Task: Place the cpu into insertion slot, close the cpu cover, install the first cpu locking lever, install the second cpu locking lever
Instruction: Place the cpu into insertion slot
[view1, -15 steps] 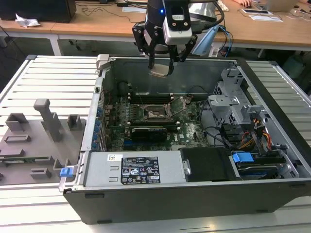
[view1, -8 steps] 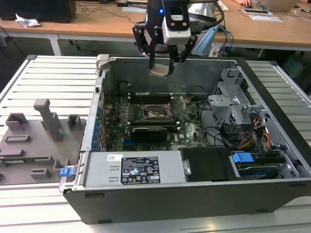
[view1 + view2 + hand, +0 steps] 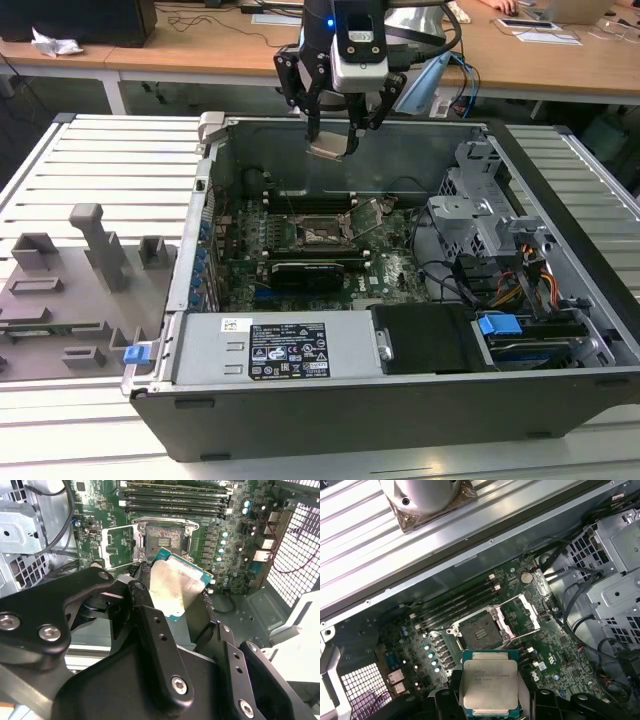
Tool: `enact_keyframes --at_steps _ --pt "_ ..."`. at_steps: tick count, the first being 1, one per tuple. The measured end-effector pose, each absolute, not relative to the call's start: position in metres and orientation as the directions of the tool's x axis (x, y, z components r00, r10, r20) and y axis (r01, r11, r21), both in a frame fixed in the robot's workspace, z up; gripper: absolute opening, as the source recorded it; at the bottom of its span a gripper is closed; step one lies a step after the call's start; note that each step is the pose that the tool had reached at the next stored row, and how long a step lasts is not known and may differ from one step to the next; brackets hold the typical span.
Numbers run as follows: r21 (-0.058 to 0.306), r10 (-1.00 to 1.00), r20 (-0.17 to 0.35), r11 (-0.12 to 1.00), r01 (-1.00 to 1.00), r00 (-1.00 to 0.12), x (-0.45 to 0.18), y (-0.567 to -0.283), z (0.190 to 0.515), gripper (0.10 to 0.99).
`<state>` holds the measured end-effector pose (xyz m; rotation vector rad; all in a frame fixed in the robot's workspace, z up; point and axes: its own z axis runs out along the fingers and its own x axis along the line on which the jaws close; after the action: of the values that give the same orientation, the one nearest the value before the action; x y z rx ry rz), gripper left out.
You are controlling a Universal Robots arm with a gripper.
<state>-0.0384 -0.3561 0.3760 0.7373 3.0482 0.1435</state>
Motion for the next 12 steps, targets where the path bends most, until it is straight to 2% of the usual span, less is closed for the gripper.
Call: enact_keyframes --at_steps 12 --pt "0.089 0.499 0.019 0.862 0.499 -0.866 -0.0384 -0.3561 0.3758 0.525"
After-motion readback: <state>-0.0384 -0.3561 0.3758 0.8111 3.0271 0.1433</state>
